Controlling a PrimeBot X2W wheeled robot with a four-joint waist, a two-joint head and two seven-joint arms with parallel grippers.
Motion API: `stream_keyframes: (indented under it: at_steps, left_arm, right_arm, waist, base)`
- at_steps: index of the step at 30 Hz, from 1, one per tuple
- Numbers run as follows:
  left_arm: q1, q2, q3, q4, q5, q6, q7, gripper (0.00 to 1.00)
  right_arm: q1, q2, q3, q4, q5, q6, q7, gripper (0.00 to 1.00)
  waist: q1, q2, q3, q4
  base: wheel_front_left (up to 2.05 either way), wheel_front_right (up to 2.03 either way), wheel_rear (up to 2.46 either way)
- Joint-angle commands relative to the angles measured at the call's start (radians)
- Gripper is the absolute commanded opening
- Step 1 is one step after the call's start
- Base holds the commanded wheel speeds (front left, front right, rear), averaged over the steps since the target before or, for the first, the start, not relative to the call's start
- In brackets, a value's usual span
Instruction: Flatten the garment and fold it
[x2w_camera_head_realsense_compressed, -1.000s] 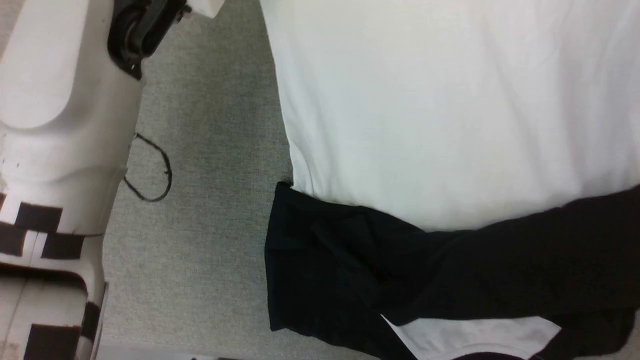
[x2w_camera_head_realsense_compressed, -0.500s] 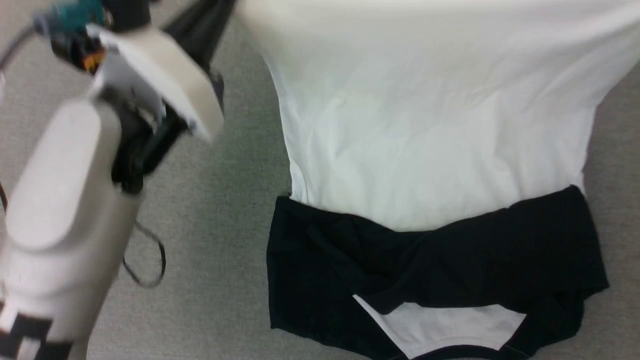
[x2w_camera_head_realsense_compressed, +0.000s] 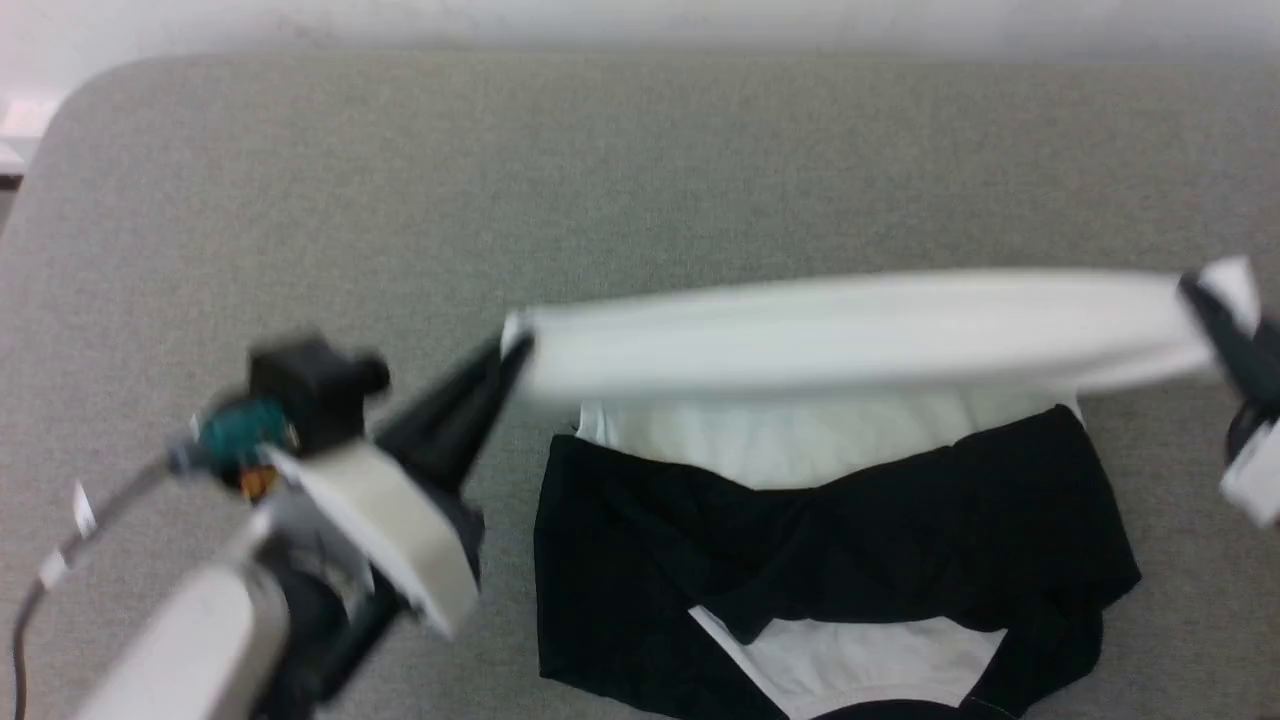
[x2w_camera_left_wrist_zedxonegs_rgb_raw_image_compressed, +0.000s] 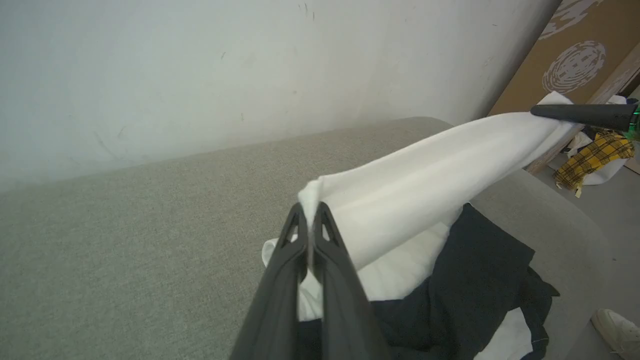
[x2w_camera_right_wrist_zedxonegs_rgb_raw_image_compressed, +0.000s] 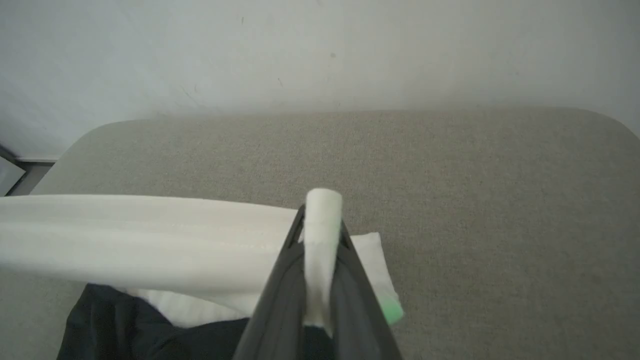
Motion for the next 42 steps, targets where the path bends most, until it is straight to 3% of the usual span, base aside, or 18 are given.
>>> stream_keyframes:
  at_steps: [1,7,14,21,22,23,24,25,26,27,32,36,42]
  left_arm:
    - [0.065,0.012,-0.010,-0.015,0.011,0.017,-0.015,0.00]
    - [0.275,-0.001,-0.085,0.000,0.031,0.035,-0.091,0.00]
    - [0.402,-0.066,-0.117,0.095,-0.006,0.047,-0.183,0.00]
    - [0.459,-0.051,-0.152,0.181,-0.003,0.042,-0.175,0.00]
    - [0.461,-0.052,-0.158,0.198,-0.002,0.038,-0.175,0.00]
    - [0.461,-0.056,-0.163,0.218,0.000,0.034,-0.180,0.00]
    - [0.461,-0.062,-0.166,0.239,0.001,0.032,-0.188,0.00]
    - [0.461,-0.069,-0.171,0.260,0.001,0.028,-0.192,0.35]
    - [0.459,-0.076,-0.175,0.280,0.001,0.026,-0.199,0.95]
    - [0.456,-0.085,-0.174,0.299,0.001,0.027,-0.208,1.00]
    - [0.440,-0.123,-0.159,0.345,-0.014,0.030,-0.252,1.00]
    - [0.439,-0.138,-0.115,0.315,-0.036,0.046,-0.305,1.00]
    - [0.437,-0.151,0.004,0.188,-0.005,0.133,-0.464,1.00]
  right_arm:
    - [0.053,0.017,-0.009,-0.018,0.010,-0.002,0.000,0.00]
    - [0.245,0.078,-0.017,-0.049,0.016,-0.002,-0.017,0.00]
    - [0.404,0.104,0.010,-0.009,0.007,-0.002,-0.039,0.00]
    - [0.529,0.115,0.031,0.034,-0.006,-0.002,-0.076,0.00]
    - [0.537,0.118,0.038,0.045,-0.011,-0.002,-0.088,0.06]
    - [0.544,0.122,0.045,0.059,-0.015,-0.002,-0.100,0.25]
    - [0.547,0.129,0.049,0.073,-0.018,-0.002,-0.115,1.00]
    - [0.547,0.132,0.054,0.088,-0.023,-0.002,-0.130,1.00]
    - [0.546,0.133,0.061,0.103,-0.028,-0.002,-0.141,1.00]
    - [0.543,0.133,0.068,0.116,-0.031,-0.002,-0.152,1.00]
    - [0.521,0.127,0.093,0.146,-0.025,-0.002,-0.189,1.00]
    - [0.509,0.115,0.087,0.103,-0.002,-0.002,-0.203,1.00]
    - [0.470,0.098,0.020,0.028,-0.017,-0.002,-0.226,1.00]
  waist:
    - [0.0003,0.0000,-0.034,-0.009]
    - [0.0003,0.0000,-0.062,-0.013]
    - [0.0003,0.0000,-0.078,-0.011]
    - [0.0003,0.0000,-0.102,-0.004]
    - [0.0003,0.0000,-0.107,-0.004]
    - [0.0003,0.0000,-0.113,-0.004]
    - [0.0003,0.0000,-0.119,-0.004]
    - [0.0003,0.0000,-0.124,-0.005]
    - [0.0003,0.0000,-0.128,-0.006]
    - [0.0003,0.0000,-0.131,-0.007]
    - [0.0003,0.0000,-0.144,-0.014]
    - [0.0003,0.0000,-0.147,-0.017]
    - [0.0003,0.0000,-0.136,-0.017]
  base:
    - [0.00,0.00,0.00]
    - [0.00,0.00,0.00]
    - [0.00,0.00,0.00]
    - [0.00,0.00,0.00]
    - [0.00,0.00,0.00]
    - [0.00,0.00,0.00]
    - [0.00,0.00,0.00]
    - [0.00,0.00,0.00]
    - [0.00,0.00,0.00]
    - [0.00,0.00,0.00]
    - [0.00,0.00,0.00]
    - [0.00,0.00,0.00]
    - [0.00,0.00,0.00]
